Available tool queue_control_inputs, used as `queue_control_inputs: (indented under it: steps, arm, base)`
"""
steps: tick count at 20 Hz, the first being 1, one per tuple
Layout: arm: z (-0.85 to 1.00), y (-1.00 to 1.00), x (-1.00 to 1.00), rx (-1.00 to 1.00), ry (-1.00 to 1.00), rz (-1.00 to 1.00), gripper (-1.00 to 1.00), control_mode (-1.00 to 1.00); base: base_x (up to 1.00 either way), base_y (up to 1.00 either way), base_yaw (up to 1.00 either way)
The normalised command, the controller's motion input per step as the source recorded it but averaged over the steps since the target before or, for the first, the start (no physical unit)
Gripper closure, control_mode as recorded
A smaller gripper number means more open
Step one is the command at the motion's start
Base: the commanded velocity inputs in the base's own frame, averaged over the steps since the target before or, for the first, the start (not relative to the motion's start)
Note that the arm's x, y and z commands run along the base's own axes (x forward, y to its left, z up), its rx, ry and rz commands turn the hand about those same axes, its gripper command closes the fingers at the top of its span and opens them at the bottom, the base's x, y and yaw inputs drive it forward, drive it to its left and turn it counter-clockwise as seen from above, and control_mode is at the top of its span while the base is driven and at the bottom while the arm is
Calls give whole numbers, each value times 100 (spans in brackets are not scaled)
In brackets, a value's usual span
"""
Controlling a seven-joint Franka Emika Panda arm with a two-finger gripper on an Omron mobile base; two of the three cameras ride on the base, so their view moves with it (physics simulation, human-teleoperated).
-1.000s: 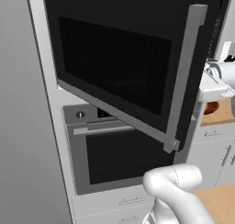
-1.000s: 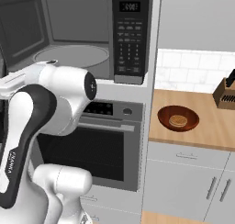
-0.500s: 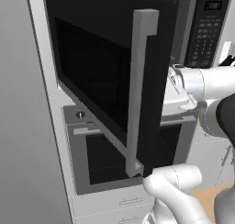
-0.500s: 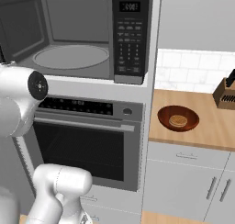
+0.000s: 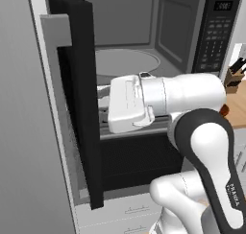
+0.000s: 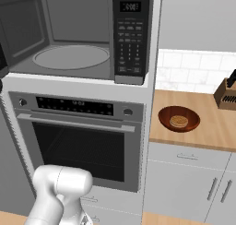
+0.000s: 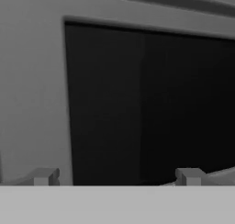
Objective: Open the microwave, place the bowl with waffle inside the microwave, then close the microwave door and turn it on.
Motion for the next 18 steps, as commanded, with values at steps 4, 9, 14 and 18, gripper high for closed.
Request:
queue_control_inputs:
  steps: [4, 9, 14, 18]
  arm:
    - [0, 19, 0, 0, -1, 0, -100, -100]
    - [2, -7, 0, 0, -2, 0, -100, -100]
    - [22, -86, 0, 0, 0, -17, -100, -100]
    - [0, -100, 0, 0, 0, -18, -100, -100]
  base:
    - [0, 0, 0]
    - [0, 0, 0]
    - [0, 0, 0]
    - [0, 0, 0]
